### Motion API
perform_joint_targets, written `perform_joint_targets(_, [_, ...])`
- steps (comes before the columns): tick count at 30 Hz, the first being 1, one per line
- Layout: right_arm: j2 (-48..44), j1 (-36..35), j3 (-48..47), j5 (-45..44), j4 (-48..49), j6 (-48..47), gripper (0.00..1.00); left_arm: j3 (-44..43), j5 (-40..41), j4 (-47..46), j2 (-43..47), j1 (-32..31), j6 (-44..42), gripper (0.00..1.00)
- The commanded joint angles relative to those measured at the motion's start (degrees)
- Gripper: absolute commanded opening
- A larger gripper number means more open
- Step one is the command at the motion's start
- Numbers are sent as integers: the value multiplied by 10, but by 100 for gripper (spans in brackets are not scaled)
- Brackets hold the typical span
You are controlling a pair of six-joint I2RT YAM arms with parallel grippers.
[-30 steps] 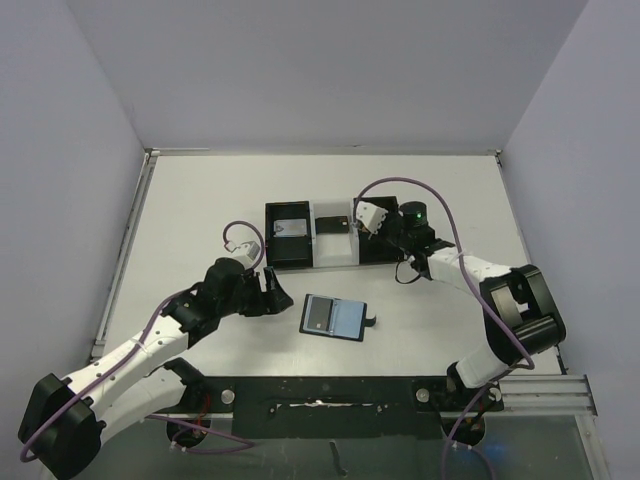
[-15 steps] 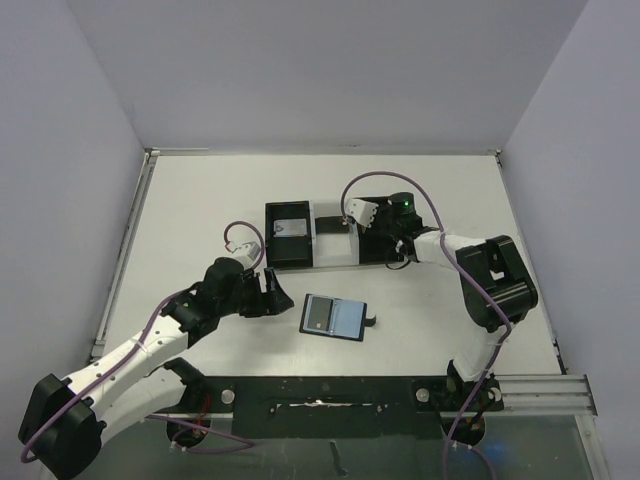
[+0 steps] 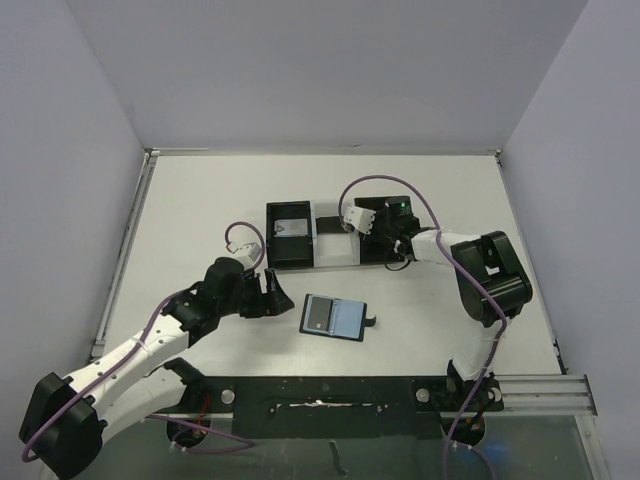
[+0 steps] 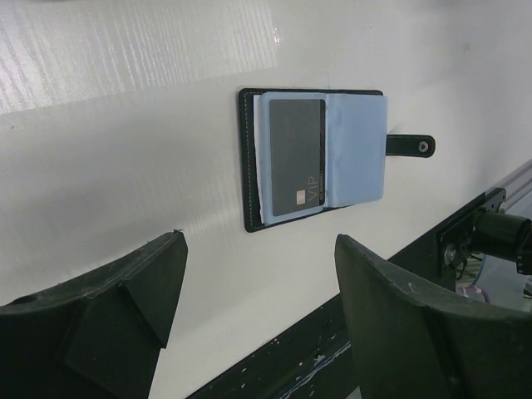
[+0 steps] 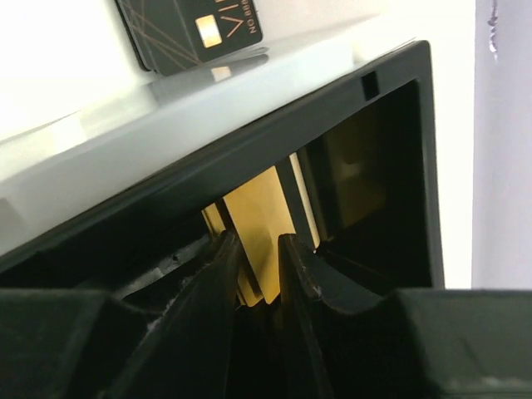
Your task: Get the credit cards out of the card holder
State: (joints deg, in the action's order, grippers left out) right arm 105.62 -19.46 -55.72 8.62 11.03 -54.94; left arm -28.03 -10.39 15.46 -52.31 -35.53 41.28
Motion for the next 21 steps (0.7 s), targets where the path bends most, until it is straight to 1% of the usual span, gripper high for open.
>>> perform_joint_targets(1, [-16, 7, -21, 21, -13, -3, 28, -30, -14, -9, -3, 3, -8, 72])
perform_joint_targets(10, [-25, 9, -27, 17, -6, 28, 32, -28, -16, -11, 1, 3, -5, 72])
perform_joint_targets(13, [-49, 9, -19, 21, 10, 45, 33, -27, -20, -13, 1, 3, -4, 72])
perform_joint_targets(16, [-94, 9, -7, 26, 26, 77, 35, -22, -26, -23, 2, 2, 0, 72])
perform_joint_targets(18, [-137, 8, 1, 17, 36, 110, 56, -17, -27, -33, 5, 2, 4, 72])
perform_joint_targets(19, [-160, 8, 5, 13, 37, 134, 61, -15, -27, -38, 6, 2, 6, 72])
perform_joint_targets(21, [-209, 6, 17, 13, 44, 188, 63, -9, -28, -51, 6, 3, 11, 72])
